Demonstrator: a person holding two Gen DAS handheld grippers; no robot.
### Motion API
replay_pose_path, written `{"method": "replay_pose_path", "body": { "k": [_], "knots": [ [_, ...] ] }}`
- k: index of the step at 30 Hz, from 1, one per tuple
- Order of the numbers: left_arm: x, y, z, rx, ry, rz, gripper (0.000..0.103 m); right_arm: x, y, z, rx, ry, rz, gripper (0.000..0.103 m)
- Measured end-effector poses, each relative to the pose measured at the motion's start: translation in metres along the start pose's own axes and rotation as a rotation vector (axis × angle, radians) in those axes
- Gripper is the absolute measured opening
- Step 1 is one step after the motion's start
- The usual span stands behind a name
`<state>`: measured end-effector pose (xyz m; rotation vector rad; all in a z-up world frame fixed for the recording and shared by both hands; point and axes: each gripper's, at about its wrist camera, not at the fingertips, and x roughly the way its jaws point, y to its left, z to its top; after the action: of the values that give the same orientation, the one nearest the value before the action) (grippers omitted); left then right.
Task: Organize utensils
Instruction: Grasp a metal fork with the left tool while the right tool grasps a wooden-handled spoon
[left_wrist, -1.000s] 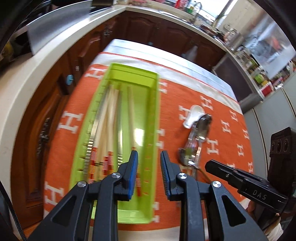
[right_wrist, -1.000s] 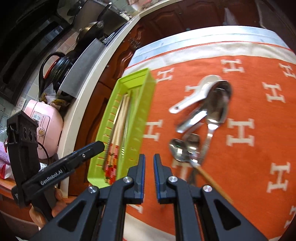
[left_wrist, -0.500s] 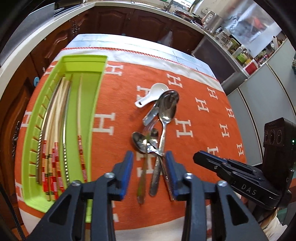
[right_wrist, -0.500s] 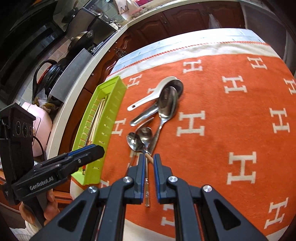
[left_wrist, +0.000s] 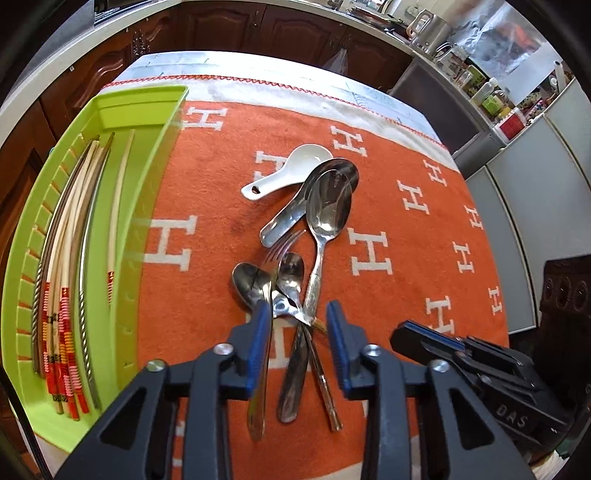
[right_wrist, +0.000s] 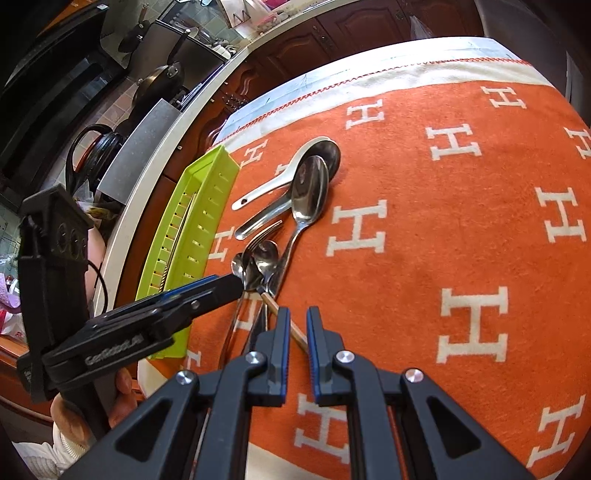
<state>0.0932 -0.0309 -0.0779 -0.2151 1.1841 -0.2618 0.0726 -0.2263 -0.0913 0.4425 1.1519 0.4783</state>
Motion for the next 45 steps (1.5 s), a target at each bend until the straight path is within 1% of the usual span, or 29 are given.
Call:
{"method": "replay_pose_path", "body": {
  "k": [1, 3, 7, 13, 15, 18, 21, 24, 27, 33, 37, 45],
  "knots": [
    [0.004, 0.0, 0.002, -0.004, -0.001, 0.012, 0.023, 0.0, -0.002, 0.0, 0.004, 0.001, 0.005, 0.01],
    [0.009, 0.001, 0.004, -0.006, 0.0, 0.033, 0.014, 0.001, -0.007, -0.001, 0.009, 0.003, 0.009, 0.01],
    [0.018, -0.001, 0.01, 0.007, -0.008, 0.091, 0.014, 0.005, -0.012, -0.001, 0.021, 0.015, 0.02, 0.01],
    [0.026, -0.004, 0.013, 0.023, -0.013, 0.149, 0.014, 0.008, -0.016, -0.002, 0.019, 0.023, 0.031, 0.01],
    [0.028, -0.003, 0.012, 0.026, -0.013, 0.152, 0.01, 0.009, -0.016, -0.001, 0.019, 0.022, 0.031, 0.01],
    [0.029, -0.003, 0.01, 0.035, -0.027, 0.156, 0.007, 0.008, -0.016, -0.001, 0.016, 0.017, 0.038, 0.01],
    [0.029, 0.001, 0.009, 0.007, -0.034, 0.134, 0.003, 0.009, -0.016, -0.003, 0.011, 0.021, 0.035, 0.01],
    [0.028, 0.006, 0.009, -0.016, -0.033, 0.109, 0.002, 0.01, -0.014, -0.004, 0.009, 0.025, 0.036, 0.01],
    [0.026, 0.014, 0.008, -0.054, -0.016, 0.077, 0.001, 0.009, -0.011, -0.004, 0.003, 0.021, 0.036, 0.01],
    [0.017, 0.023, 0.003, -0.1, 0.008, 0.029, 0.0, 0.009, -0.007, -0.005, 0.0, 0.024, 0.03, 0.01],
    [0.006, 0.023, 0.002, -0.11, 0.0, -0.003, 0.0, 0.008, -0.005, -0.007, -0.002, 0.023, 0.028, 0.01],
    [-0.023, 0.025, 0.003, -0.122, -0.045, -0.042, 0.0, 0.01, 0.005, -0.009, -0.025, 0.028, 0.021, 0.01]
  ]
}}
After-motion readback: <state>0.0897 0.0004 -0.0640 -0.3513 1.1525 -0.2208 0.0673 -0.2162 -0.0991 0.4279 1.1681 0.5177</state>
